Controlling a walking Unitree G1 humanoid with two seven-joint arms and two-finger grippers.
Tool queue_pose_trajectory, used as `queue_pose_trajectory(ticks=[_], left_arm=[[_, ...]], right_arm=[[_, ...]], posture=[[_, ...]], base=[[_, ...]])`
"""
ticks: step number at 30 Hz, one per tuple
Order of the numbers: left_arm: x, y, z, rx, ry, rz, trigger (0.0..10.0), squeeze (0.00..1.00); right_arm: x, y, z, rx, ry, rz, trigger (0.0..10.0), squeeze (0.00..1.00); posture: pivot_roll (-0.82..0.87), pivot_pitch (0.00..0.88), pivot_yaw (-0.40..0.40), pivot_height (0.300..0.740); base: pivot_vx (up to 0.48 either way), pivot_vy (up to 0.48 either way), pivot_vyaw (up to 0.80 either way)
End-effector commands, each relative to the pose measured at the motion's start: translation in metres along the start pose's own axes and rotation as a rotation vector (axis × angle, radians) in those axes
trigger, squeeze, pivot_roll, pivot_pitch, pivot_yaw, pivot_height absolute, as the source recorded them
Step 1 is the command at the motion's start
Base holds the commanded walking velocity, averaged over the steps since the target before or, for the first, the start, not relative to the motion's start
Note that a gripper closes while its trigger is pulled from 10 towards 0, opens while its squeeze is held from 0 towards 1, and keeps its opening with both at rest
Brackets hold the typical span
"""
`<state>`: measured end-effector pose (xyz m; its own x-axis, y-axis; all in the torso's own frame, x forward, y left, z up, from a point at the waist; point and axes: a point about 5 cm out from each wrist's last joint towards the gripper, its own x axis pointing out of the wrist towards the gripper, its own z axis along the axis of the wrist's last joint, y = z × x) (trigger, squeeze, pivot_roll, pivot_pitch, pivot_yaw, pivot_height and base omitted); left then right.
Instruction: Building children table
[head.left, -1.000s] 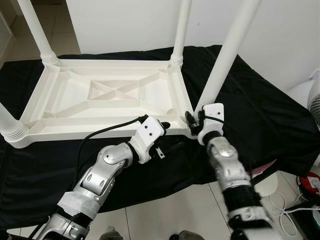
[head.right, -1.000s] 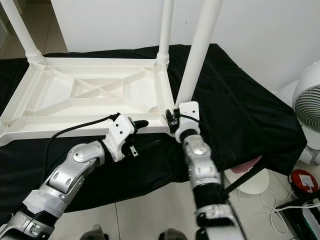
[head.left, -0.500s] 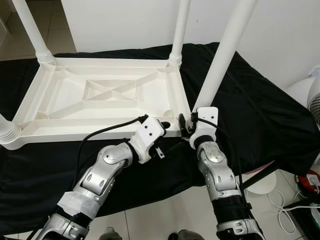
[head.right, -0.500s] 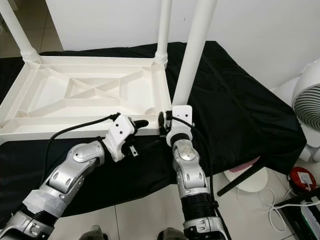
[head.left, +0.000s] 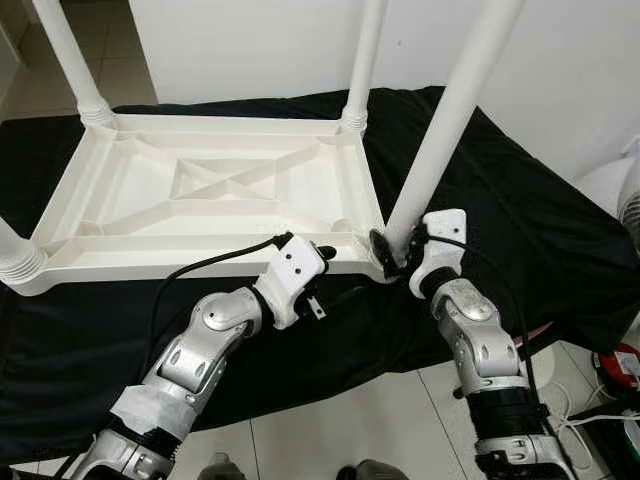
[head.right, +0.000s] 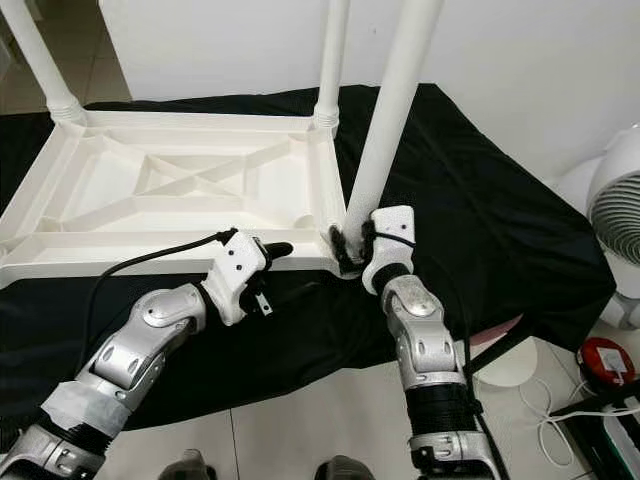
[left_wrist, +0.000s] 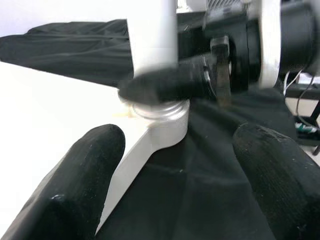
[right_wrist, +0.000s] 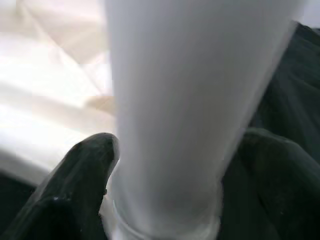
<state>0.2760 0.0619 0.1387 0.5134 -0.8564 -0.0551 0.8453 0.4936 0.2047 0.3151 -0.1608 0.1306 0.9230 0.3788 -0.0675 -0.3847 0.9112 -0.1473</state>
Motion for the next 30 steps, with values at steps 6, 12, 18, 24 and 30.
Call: queue_pose_trajectory(ticks=[6,12,18,24,30], left_arm=[[-0.001,0.001,0.002,0.017,0.01,-0.039,10.0,0.0],[0.0,0.003,0.003,0.026,0.01,-0.037,10.0,0.0],[0.0,0.005,0.004,0.036,0.011,-0.029,10.0,0.0],[0.0,0.005,0.005,0.036,0.007,-0.023,10.0,0.0],[0.0,0.0,0.002,-0.018,-0.005,-0.024,10.0,0.0]], right_arm=[[0.006,-0.011,0.004,-0.111,-0.018,0.164,10.0,0.0],[0.022,-0.01,0.012,-0.13,-0.017,0.287,10.0,0.0],[0.029,-0.004,0.008,-0.134,0.0,0.363,0.0,0.0],[0.029,0.001,-0.003,-0.1,0.017,0.419,0.0,0.0],[0.027,0.002,-0.007,-0.092,0.017,0.424,0.0,0.0]], posture=[[0.04,0.0,-0.038,0.74],[0.05,0.0,-0.036,0.74],[0.05,0.0,-0.036,0.74],[0.07,0.0,-0.045,0.74],[0.06,0.0,-0.044,0.74]], base=[[0.0,0.0,0.0],[0.0,0.0,0.0],[0.0,0.0,0.0],[0.0,0.0,0.0],[0.0,0.0,0.0]])
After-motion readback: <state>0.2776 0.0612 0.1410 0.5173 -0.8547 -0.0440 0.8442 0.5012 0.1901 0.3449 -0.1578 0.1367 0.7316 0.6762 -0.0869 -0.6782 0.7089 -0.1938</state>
